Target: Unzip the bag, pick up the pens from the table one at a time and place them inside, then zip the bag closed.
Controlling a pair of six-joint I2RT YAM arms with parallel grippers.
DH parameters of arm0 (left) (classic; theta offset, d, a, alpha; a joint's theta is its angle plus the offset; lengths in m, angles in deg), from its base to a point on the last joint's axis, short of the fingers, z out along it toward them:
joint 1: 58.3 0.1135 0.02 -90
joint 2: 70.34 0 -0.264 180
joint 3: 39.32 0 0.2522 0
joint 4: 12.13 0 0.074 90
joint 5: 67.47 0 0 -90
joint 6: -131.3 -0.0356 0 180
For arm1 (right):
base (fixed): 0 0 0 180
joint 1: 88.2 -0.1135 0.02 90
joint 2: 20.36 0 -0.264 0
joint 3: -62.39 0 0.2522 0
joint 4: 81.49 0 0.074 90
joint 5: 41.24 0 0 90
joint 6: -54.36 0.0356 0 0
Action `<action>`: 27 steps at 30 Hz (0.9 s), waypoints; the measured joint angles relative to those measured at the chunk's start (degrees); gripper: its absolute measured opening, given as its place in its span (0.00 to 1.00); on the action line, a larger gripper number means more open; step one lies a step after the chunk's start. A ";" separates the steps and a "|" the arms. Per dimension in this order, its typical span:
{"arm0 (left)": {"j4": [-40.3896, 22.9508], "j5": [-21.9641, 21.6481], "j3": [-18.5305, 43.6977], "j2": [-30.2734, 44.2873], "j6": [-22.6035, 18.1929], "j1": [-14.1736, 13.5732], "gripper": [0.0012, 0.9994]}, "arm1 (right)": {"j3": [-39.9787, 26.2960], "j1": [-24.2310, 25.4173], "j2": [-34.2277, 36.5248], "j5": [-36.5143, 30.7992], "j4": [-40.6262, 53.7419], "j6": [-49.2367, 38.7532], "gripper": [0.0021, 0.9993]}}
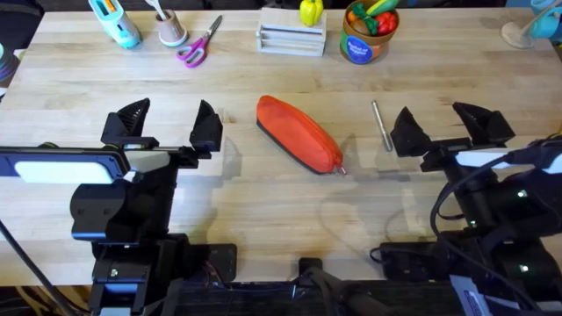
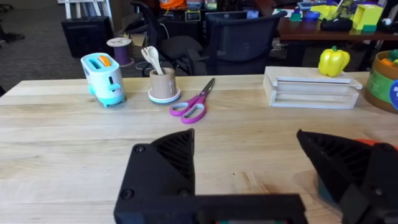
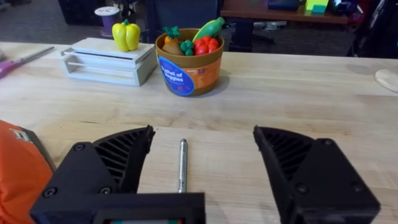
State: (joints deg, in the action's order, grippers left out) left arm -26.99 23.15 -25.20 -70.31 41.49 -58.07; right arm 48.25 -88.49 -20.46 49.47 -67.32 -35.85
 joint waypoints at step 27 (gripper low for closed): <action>-9.75 7.59 5.32 3.64 -12.10 0.00 0.99 | -8.79 0.00 2.83 3.57 17.29 0.42 1.00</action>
State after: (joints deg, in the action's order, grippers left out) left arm -36.75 30.74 -19.88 -66.67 29.39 -58.07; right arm 39.46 -88.49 -17.63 53.04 -50.03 -35.43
